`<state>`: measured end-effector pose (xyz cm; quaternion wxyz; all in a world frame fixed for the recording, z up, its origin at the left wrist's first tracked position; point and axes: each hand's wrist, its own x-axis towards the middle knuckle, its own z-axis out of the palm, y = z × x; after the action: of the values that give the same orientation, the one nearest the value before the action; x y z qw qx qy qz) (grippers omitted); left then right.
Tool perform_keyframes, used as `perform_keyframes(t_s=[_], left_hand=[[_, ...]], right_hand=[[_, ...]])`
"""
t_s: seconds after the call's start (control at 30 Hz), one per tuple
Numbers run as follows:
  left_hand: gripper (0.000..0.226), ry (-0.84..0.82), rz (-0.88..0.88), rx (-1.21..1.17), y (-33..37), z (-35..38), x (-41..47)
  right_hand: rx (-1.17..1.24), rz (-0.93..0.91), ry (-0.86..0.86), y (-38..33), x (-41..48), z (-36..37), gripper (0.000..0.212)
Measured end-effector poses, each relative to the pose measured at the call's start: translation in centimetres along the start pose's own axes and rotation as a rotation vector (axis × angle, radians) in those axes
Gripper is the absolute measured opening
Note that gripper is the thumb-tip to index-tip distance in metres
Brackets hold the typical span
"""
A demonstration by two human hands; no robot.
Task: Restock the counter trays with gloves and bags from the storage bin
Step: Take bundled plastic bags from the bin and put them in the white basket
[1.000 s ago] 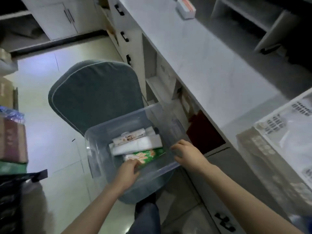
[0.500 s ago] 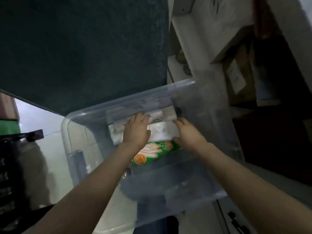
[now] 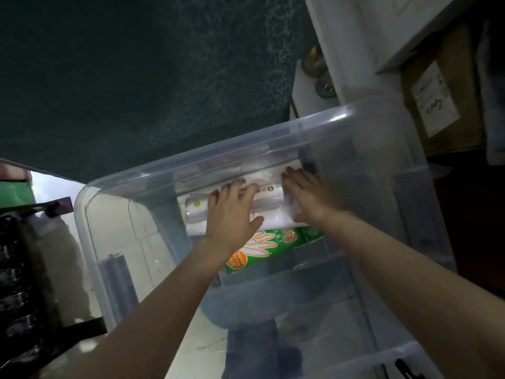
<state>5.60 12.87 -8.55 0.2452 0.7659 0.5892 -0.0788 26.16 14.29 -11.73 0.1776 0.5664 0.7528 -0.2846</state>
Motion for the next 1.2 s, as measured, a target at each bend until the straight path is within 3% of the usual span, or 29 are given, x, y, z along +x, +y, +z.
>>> perform_keyframes(t_s=[0.13, 0.33, 0.4, 0.57, 0.77, 0.9, 1.2], left_hand=[[0.043, 0.057, 0.043, -0.045, 0.1, 0.4, -2.5], [0.036, -0.005, -0.015, -0.136, -1.2, 2.4, -3.7], [0.043, 0.023, -0.046, -0.105, -2.0, 2.3, -2.3], [0.063, -0.178, -0.032, 0.044, -3.1, 2.4, 1.1], [0.061, -0.145, -0.026, 0.126, -2.8, 2.5, 1.9], [0.062, -0.201, 0.0, 0.143, -3.2, 3.3, 1.2], [0.05, -0.158, 0.03, 0.003, -3.6, 2.8, 1.0]], right_hand=[[-0.06, -0.019, -0.015, 0.1, 0.3, -0.4, 0.096], [-0.141, -0.065, -0.022, 0.2, 0.9, -0.5, 0.11], [-0.16, -0.059, -0.033, 0.2, 1.3, -0.4, 0.114], [-0.159, -0.05, -0.05, 0.0, 1.7, -0.2, 0.111], [-0.146, -0.09, 0.021, -0.6, 1.3, -1.1, 0.091], [-0.08, -0.055, -0.024, -1.7, 1.3, -0.9, 0.093], [0.047, -0.045, 0.002, -2.3, 0.2, -0.7, 0.093]])
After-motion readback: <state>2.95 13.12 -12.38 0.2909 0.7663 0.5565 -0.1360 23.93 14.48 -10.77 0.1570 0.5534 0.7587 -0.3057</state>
